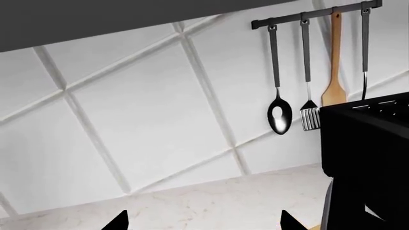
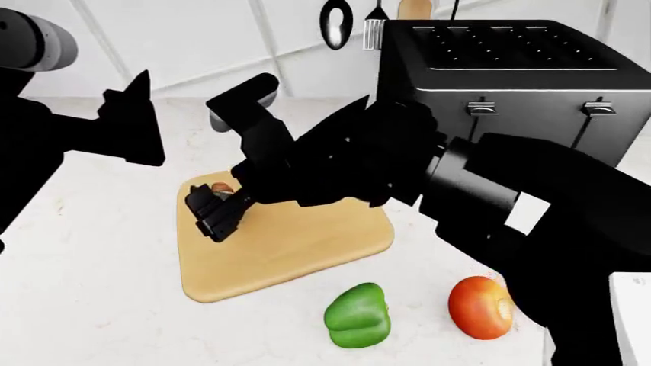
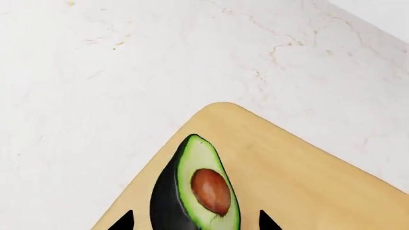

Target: Place the avocado, onion, tomato and bell pepper on the cutting board.

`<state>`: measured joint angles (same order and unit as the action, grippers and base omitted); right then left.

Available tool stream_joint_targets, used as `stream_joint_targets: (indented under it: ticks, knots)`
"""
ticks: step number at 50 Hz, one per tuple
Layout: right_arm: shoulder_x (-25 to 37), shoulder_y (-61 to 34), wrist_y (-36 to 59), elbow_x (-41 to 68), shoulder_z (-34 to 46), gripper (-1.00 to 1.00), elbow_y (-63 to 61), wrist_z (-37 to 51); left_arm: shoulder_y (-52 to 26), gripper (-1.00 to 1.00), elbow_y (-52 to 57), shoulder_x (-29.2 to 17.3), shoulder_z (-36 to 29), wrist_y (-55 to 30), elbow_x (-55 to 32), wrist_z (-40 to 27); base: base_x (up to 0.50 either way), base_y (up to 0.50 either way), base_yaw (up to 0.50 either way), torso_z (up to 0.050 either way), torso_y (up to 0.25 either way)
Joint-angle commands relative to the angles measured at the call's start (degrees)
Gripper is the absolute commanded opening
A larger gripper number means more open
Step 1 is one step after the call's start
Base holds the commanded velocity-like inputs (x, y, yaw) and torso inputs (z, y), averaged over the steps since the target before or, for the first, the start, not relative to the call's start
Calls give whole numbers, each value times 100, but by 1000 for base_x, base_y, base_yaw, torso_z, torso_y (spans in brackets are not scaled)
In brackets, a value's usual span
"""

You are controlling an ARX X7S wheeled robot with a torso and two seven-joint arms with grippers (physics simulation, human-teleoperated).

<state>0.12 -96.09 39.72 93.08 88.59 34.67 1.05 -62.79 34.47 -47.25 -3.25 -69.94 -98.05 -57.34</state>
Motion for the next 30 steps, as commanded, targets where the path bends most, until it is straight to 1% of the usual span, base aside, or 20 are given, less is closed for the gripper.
stream_joint_targets:
  ticks: [1, 8, 13, 15, 18, 23, 30]
  knots:
    - [26, -155, -79, 138, 37, 100, 3, 47, -26, 100, 24, -54, -19, 41, -90, -58, 0, 0, 0, 0, 0]
    - [130, -268, -77, 196, -51, 100, -165, 163, -44, 100, 29, -76, -20, 72, -107, -59, 0, 0, 0, 0, 0]
    - [457, -516, 122, 511, -259, 100, -683, 480, -72, 100, 27, -109, -30, 85, -163, -86, 0, 0, 0, 0, 0]
    - [779, -595, 322, 725, -307, 100, -1182, 769, -60, 100, 42, -132, -18, 100, -196, -104, 0, 0, 0, 0, 0]
    - [1110, -679, 455, 942, -389, 100, -1591, 1044, -65, 100, 38, -155, -18, 116, -236, -136, 0, 0, 0, 0, 0]
    - [1920, -812, 751, 1671, -568, 100, -2659, 1886, -147, 100, -23, -95, -98, 111, -175, -124, 0, 0, 0, 0, 0]
    - [2618, -1064, 911, 2551, -793, 100, -3527, 2635, -244, 100, -65, -64, -194, 101, -204, -155, 0, 0, 0, 0, 0]
